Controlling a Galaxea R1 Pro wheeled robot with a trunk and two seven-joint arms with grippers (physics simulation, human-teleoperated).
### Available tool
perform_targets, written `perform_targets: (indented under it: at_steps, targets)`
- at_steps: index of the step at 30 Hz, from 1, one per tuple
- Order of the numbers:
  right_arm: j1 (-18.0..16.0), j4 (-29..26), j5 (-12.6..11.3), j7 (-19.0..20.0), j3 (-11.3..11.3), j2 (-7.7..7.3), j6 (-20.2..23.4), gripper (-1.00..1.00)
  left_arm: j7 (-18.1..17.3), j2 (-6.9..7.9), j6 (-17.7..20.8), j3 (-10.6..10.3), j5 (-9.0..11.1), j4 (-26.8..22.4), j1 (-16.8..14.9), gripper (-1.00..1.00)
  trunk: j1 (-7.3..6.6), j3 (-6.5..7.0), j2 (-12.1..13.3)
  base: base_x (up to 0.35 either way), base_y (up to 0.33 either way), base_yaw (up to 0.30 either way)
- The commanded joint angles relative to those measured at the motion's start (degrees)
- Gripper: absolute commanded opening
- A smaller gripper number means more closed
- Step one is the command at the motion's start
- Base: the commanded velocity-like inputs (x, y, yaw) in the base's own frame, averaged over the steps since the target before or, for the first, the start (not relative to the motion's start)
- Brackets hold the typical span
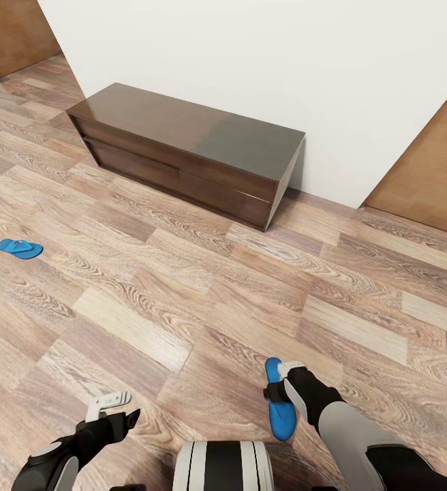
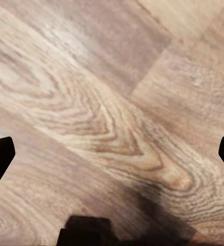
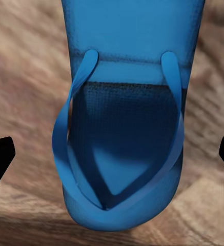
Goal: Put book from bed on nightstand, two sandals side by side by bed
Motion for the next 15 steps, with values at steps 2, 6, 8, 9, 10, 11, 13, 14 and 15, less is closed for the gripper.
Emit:
perform_targets:
  at_steps: [2,6,8,9,10,11,13,14,15]
  targets:
    - [-0.1,-0.1,0.5,0.0,0.0,0.00,0.4,1.00,0.0,0.00,0.3,0.1,0.3,-0.1,0.0,1.00,-0.01,-0.03,0.0,0.000,0.000,0.000]
    - [-0.4,-0.1,0.5,0.0,0.0,0.01,0.4,1.00,0.0,0.05,0.3,0.4,0.3,-0.1,0.0,1.00,-0.01,-0.03,0.0,0.000,0.000,0.000]
    - [-0.5,-0.1,0.5,0.0,0.0,-0.02,0.4,1.00,0.0,0.13,0.3,0.9,0.3,-0.1,0.0,1.00,-0.01,-0.03,0.0,0.000,0.000,0.000]
    - [-0.5,-0.1,0.5,0.0,0.0,-0.03,0.4,1.00,0.0,0.13,0.3,1.6,0.3,-0.1,0.0,1.00,-0.01,-0.03,0.0,0.000,0.000,0.000]
    - [-0.5,-0.1,0.5,0.0,0.0,-0.03,0.4,1.00,0.0,0.13,0.3,1.6,0.3,-0.1,0.0,1.00,-0.01,-0.03,0.0,0.000,0.000,0.000]
    - [-0.5,0.0,0.5,0.0,0.0,-0.06,0.4,1.00,0.0,0.16,0.3,2.5,0.3,-0.1,0.0,1.00,-0.01,-0.03,0.0,0.000,0.000,0.000]
    - [-0.5,0.0,0.5,0.0,0.0,-0.09,0.4,1.00,0.0,0.18,0.3,3.7,0.3,-0.1,0.0,1.00,-0.01,-0.03,0.0,0.000,0.000,0.000]
    - [-0.5,0.0,0.5,0.0,0.0,-0.18,0.4,1.00,0.0,0.19,0.4,5.0,0.3,-0.1,-0.1,1.00,-0.01,-0.03,0.0,0.000,0.000,0.000]
    - [-0.5,0.0,0.5,0.0,0.0,-0.30,0.4,1.00,0.0,0.22,0.5,6.3,0.3,-0.1,-0.1,1.00,-0.01,-0.03,0.0,0.000,0.000,0.000]
